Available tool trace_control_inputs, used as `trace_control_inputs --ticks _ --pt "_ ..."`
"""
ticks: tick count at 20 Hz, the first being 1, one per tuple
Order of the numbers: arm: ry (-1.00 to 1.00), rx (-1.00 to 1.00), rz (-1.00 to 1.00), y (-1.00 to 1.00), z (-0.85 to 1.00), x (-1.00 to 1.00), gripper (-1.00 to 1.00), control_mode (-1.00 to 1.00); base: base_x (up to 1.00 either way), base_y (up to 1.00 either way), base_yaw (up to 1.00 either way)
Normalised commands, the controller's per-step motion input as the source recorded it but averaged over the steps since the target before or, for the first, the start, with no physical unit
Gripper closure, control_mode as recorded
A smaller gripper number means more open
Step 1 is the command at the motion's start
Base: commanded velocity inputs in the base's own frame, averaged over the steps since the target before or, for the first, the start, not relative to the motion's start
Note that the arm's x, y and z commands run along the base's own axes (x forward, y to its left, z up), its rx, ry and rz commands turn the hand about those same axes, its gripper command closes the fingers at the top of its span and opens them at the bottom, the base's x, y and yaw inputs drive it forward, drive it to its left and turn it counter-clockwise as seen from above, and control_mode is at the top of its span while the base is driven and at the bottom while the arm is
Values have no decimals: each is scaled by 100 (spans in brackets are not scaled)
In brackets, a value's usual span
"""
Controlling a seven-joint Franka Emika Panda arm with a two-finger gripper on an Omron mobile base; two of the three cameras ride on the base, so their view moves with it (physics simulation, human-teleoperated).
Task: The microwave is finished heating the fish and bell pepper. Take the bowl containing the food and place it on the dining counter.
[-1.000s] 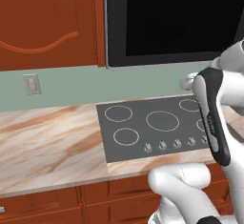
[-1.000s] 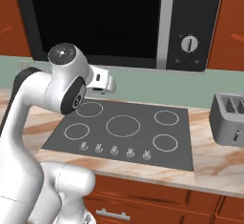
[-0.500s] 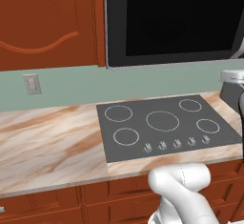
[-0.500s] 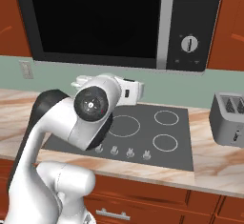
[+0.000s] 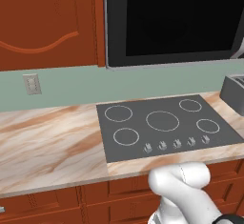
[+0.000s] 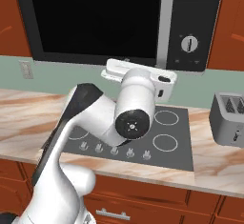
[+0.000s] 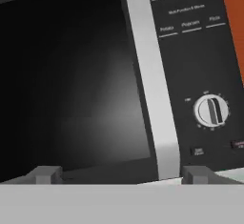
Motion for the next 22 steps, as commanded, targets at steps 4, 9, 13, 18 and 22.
trace_control_inputs --ticks 4,9,13,18,22 --pt "-19 5 0 -48 52 23 -100 -100 0 0 0" --pt "0 1 0 -28 26 57 -100 -100 0 0 0" --pt "9 0 1 -16 0 79 -100 -100 0 0 0" --pt "5 0 0 -9 0 86 -100 -100 0 0 0" --pt "6 0 2 -15 0 72 -100 -100 0 0 0"
